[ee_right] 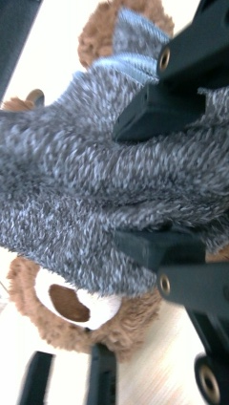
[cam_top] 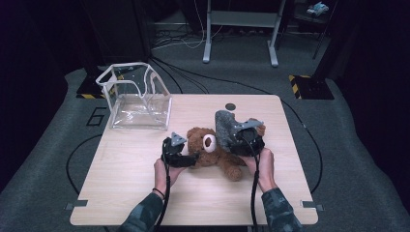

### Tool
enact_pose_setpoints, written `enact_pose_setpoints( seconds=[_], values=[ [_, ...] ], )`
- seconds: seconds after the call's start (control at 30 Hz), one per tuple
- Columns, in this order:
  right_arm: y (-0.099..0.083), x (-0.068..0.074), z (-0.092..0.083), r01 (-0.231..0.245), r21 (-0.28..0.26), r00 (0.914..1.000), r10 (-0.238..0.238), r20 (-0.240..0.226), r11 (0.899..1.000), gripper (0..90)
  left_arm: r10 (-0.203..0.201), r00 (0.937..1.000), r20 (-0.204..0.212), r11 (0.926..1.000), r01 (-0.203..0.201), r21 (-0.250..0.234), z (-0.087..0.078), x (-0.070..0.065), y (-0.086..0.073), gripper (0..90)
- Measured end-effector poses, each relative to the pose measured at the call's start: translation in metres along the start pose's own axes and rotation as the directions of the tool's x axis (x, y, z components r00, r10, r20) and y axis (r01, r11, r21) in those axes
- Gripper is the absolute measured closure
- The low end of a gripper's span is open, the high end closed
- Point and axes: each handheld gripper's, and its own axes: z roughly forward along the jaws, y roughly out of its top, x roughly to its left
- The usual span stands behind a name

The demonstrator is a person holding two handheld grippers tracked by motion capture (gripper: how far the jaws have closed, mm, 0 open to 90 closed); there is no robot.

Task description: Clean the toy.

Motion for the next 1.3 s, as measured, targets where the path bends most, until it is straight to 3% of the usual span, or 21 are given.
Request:
enact_pose_setpoints(
  seconds=[0.07,0.17,0.2,0.23,0.27,0.3,0.33,0.37,0.4,0.6,0.67,0.8,0.9,1.07,1.13,1.23,1.3],
  values=[
    [0.002,-0.001,0.000,-0.016,-0.004,0.9998,0.016,0.013,1.000,42.6,0.007,1.0000,0.006,0.9999,-0.007,0.008,0.001,0.002,-0.007,24.4],
    [0.001,-0.002,0.006,-0.011,0.025,0.9998,0.011,0.019,1.000,54.8,0.013,0.9990,0.042,0.9999,-0.013,0.001,0.004,0.003,-0.022,30.6],
    [0.001,-0.002,0.006,-0.011,0.025,0.9998,0.011,0.019,1.000,54.8,0.013,0.9990,0.042,0.9999,-0.013,0.001,0.004,0.003,-0.022,32.4],
    [-0.002,-0.002,0.011,-0.010,0.033,0.9997,0.009,0.021,0.999,60.6,0.027,0.9989,0.038,0.9995,-0.027,0.012,0.006,0.002,-0.028,33.1],
    [-0.002,-0.002,0.011,-0.010,0.033,0.9997,0.009,0.021,0.999,60.6,0.027,0.9989,0.038,0.9995,-0.027,0.012,0.006,0.002,-0.028,34.5],
    [-0.004,-0.001,0.012,-0.012,0.027,0.9995,0.011,0.029,1.000,63.4,0.027,0.9972,0.070,0.9994,-0.028,0.021,0.008,0.002,-0.032,38.7],
    [-0.004,-0.001,0.012,-0.005,0.021,0.9995,0.004,0.030,1.000,64.4,0.037,0.9977,0.057,0.9987,-0.039,0.032,0.009,0.002,-0.033,40.3],
    [-0.004,0.000,0.011,-0.008,0.024,0.9994,0.008,0.032,1.000,65.4,0.048,0.9963,0.072,0.9981,-0.051,0.035,0.010,0.003,-0.034,43.4],
    [-0.004,0.001,0.010,-0.010,0.028,0.9993,0.009,0.036,1.000,66.1,0.033,0.9962,0.080,0.9989,-0.035,0.030,0.011,0.002,-0.035,48.5],
    [0.000,0.005,0.003,0.017,0.008,0.9992,-0.018,0.036,1.000,68.6,0.037,0.9949,0.094,0.9986,-0.040,0.034,0.017,0.000,-0.039,67.1],
    [0.003,0.008,-0.002,0.025,-0.012,0.9992,-0.025,0.032,1.000,68.5,0.041,0.9941,0.101,0.9986,-0.044,0.030,0.017,0.001,-0.041,70.7],
    [0.017,0.019,-0.012,0.049,-0.056,0.9988,-0.048,0.012,0.997,68.1,-0.003,0.9914,0.131,0.9999,0.001,0.010,0.020,0.006,-0.047,74.9],
    [0.028,0.029,-0.007,0.072,-0.062,0.9971,-0.073,-0.020,0.995,67.9,-0.009,0.9911,0.133,0.9999,0.010,-0.003,0.021,0.006,-0.051,76.8],
    [0.035,0.040,0.017,0.092,-0.012,0.9951,-0.092,-0.038,0.996,67.8,-0.006,0.9950,0.099,0.9998,0.008,-0.019,0.021,0.004,-0.051,78.9],
    [0.034,0.050,0.029,0.120,0.019,0.9923,-0.119,-0.035,0.993,67.9,0.014,0.9976,0.068,0.9998,-0.015,0.009,0.023,0.002,-0.050,80.3],
    [0.032,0.058,0.027,0.122,0.031,0.9924,-0.121,-0.019,0.992,67.9,0.028,0.9985,0.046,0.9990,-0.030,0.032,0.025,-0.001,-0.050,82.7],
    [0.030,0.060,0.025,0.149,0.027,0.9887,-0.149,-0.015,0.988,68.0,0.049,0.9977,0.046,0.9975,-0.052,0.048,0.025,0.000,-0.049,84.6]
  ],
)
